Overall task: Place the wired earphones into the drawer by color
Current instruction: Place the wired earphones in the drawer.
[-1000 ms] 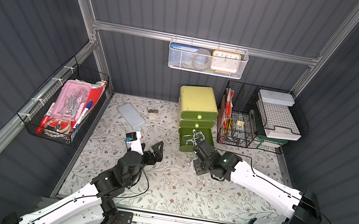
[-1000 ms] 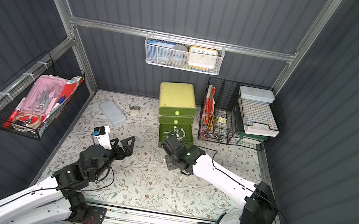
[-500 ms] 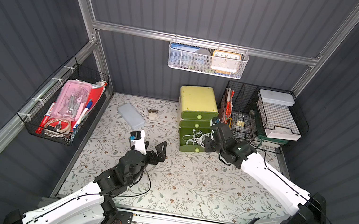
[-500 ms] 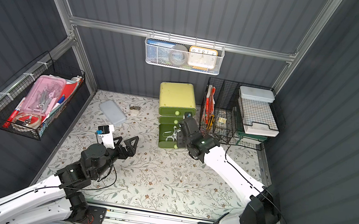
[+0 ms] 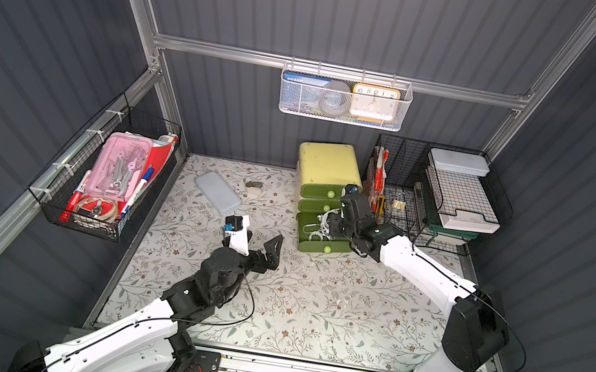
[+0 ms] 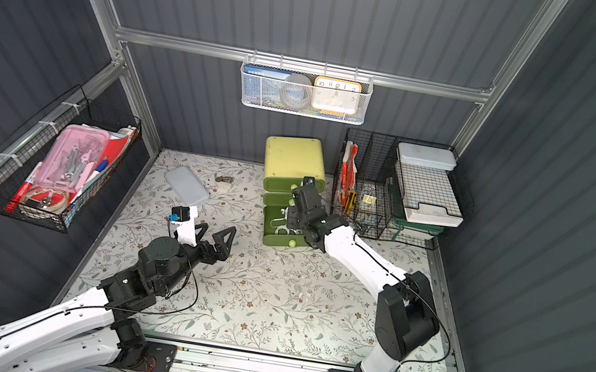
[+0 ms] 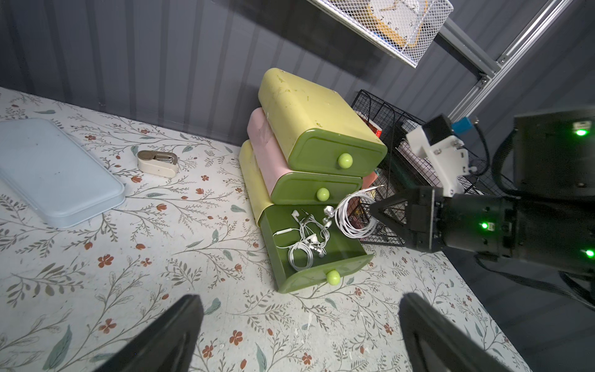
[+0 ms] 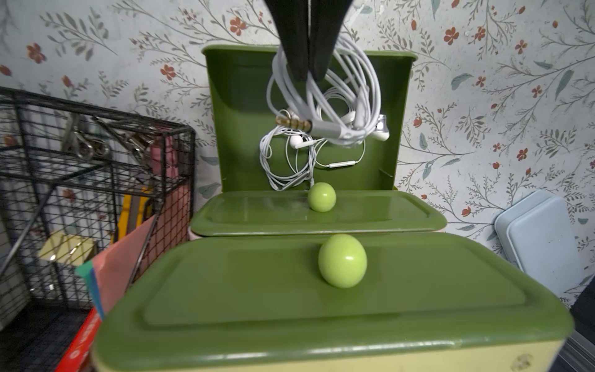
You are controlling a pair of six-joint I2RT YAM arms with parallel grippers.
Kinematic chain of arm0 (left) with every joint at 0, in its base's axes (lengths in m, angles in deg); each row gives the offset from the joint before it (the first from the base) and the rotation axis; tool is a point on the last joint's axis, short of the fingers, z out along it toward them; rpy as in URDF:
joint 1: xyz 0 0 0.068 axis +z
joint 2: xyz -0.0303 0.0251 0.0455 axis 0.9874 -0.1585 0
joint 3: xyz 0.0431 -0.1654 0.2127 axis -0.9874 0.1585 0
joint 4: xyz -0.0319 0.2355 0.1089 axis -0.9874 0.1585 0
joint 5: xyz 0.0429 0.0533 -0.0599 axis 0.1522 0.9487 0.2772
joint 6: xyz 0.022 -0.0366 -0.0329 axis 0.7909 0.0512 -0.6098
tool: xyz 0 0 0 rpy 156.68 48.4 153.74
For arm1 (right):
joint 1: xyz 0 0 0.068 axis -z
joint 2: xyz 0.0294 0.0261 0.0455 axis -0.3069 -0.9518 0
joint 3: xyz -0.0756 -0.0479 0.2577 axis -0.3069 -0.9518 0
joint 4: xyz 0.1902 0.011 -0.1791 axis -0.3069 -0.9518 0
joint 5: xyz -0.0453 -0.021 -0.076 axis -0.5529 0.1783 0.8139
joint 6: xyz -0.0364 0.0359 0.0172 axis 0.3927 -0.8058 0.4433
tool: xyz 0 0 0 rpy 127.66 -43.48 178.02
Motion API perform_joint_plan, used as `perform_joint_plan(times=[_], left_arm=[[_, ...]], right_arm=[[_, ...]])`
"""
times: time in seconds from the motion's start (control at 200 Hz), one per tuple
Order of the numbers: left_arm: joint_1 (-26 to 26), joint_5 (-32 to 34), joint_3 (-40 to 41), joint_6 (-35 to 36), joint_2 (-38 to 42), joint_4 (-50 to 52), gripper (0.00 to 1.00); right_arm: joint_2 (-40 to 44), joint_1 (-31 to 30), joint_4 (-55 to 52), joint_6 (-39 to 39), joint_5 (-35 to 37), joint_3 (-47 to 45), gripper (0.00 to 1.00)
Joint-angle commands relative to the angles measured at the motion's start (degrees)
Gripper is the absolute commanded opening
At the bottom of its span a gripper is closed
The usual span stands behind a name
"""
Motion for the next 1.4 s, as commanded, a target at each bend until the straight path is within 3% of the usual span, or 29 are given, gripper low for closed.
perform_joint_plan(times=[0.0, 0.42, 0.535, 0.675, 0.921, 1.236, 1.391], left_arm=[[0.24, -1.56, 0.86, 3.23, -0.39, -2.93, 0.99], [0.29, -0.67, 2.3, 9.6, 0.25, -10.11, 0.99], [0.39, 0.43, 0.44, 10.81, -1.38, -10.12, 0.99], [0.32, 1.7, -3.26, 12.45, -4.6, -8.46, 0.99], [2.21, 2.98, -5.92, 15.94, -6.45, -11.18, 0.99], [9.72, -1.5, -7.92, 17.05, -8.86, -12.09, 0.99], [12.13, -3.7, -7.83, 15.16, -9.85, -12.13, 0.99]], right_arm=[[-2.13, 0.3, 3.11, -2.14, -1.31, 1.59, 0.0], [-8.39, 0.24, 5.34, -5.23, -4.87, 1.32, 0.0], [-8.78, 0.32, 5.0, -5.33, -5.16, 1.14, 0.09], [-7.63, 0.37, 3.81, -5.12, -5.08, 0.56, 0.28], [-0.54, 1.62, 3.47, -5.39, -4.4, -4.36, 0.48], [10.63, 5.79, 1.11, -4.11, -8.17, -12.92, 0.6], [11.32, 6.17, -0.49, -2.22, -15.42, -14.94, 0.65]])
